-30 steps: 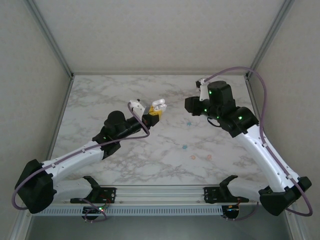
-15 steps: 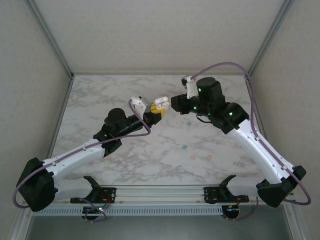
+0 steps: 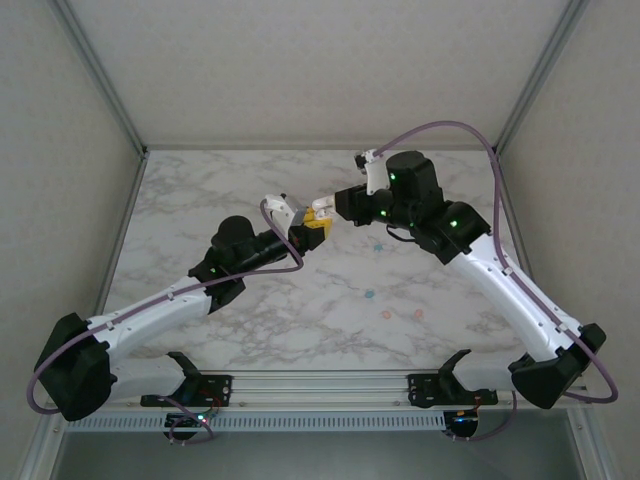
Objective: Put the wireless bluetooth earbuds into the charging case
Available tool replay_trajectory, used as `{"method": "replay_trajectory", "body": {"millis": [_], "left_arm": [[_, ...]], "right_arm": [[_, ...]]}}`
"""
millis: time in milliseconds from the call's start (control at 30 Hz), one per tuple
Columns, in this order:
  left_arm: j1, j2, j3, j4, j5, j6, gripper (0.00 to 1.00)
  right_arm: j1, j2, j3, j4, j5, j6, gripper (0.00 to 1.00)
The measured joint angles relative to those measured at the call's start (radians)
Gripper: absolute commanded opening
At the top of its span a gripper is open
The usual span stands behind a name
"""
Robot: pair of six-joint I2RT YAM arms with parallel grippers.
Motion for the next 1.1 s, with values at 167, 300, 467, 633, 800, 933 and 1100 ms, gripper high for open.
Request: {"method": "replay_trajectory", "body": {"millis": [167, 300, 467, 633, 800, 933, 1100], "left_arm": [[0.0, 0.0, 0.002, 0.0, 0.0, -0.008, 0.12], [0.0, 0.0, 0.006, 0.001, 0.0, -0.011, 0.12], [0.0, 0.0, 0.006, 0.0, 0.0, -0.016, 0.12], [0.0, 0.0, 0.006, 0.0, -0.002, -0.029, 0.12], [0.0, 0.0, 0.006, -0.001, -0.017, -0.039, 0.12], [0.0, 0.0, 0.006, -0.005, -0.024, -0.039, 0.12], [0.0, 0.0, 0.006, -0.008, -0.024, -0.039, 0.12]], "right_arm": [[0.004, 0.011, 0.0, 0.0, 0.001, -0.018, 0.27], [0.005, 0.011, 0.0, 0.001, 0.004, -0.035, 0.27], [0.008, 0.011, -0.012, 0.011, 0.004, -0.061, 0.27], [0.016, 0.011, -0.022, 0.024, 0.004, -0.087, 0.27], [0.021, 0.01, -0.04, 0.044, 0.003, -0.11, 0.27], [0.022, 0.008, -0.051, 0.054, -0.004, -0.129, 0.29], [0.023, 0.005, -0.057, 0.053, -0.016, -0.14, 0.31]]}}
